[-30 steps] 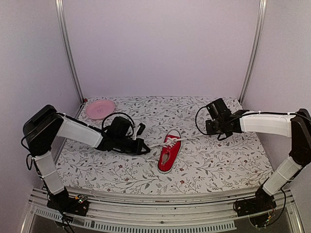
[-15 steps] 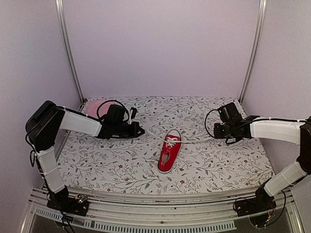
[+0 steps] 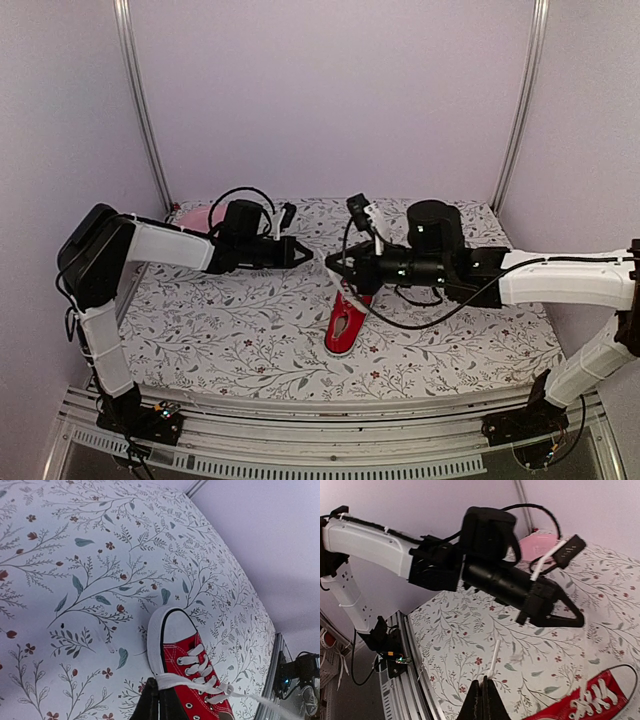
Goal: Tie the shoes
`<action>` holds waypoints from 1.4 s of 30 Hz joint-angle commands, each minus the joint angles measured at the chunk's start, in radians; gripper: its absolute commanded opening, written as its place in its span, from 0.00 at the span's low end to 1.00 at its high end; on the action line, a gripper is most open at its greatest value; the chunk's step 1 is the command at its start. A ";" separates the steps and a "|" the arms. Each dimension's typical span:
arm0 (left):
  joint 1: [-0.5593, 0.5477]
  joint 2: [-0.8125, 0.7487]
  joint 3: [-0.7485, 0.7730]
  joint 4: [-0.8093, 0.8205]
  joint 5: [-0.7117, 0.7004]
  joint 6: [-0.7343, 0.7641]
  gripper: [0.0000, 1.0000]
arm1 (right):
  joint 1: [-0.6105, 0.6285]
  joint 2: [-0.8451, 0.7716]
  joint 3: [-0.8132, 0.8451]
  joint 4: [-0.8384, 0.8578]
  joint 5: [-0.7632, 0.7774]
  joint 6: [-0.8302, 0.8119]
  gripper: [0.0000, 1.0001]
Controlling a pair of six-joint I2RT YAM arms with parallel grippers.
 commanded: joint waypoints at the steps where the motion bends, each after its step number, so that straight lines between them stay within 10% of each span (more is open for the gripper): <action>1: 0.003 0.007 0.030 0.036 0.077 0.056 0.00 | 0.117 0.199 0.152 0.100 -0.092 -0.072 0.02; 3: 0.000 0.001 0.034 0.036 0.088 0.065 0.00 | 0.138 0.275 0.253 0.068 -0.120 -0.096 0.05; 6: 0.000 -0.014 0.027 0.041 0.100 0.081 0.00 | 0.139 0.323 0.337 -0.009 -0.057 -0.114 0.55; 9: -0.003 -0.031 0.013 0.058 0.111 0.097 0.00 | 0.106 0.304 0.346 -0.059 0.048 -0.135 0.68; 19: -0.022 -0.041 0.013 0.122 0.151 0.105 0.00 | -0.187 0.406 0.399 -0.266 -0.107 -0.077 0.52; 31: -0.034 -0.025 0.025 0.128 0.151 0.094 0.00 | -0.211 0.539 0.509 -0.278 -0.254 -0.137 0.51; 42: -0.045 -0.022 0.019 0.146 0.146 0.084 0.00 | -0.211 0.587 0.546 -0.290 -0.240 -0.152 0.14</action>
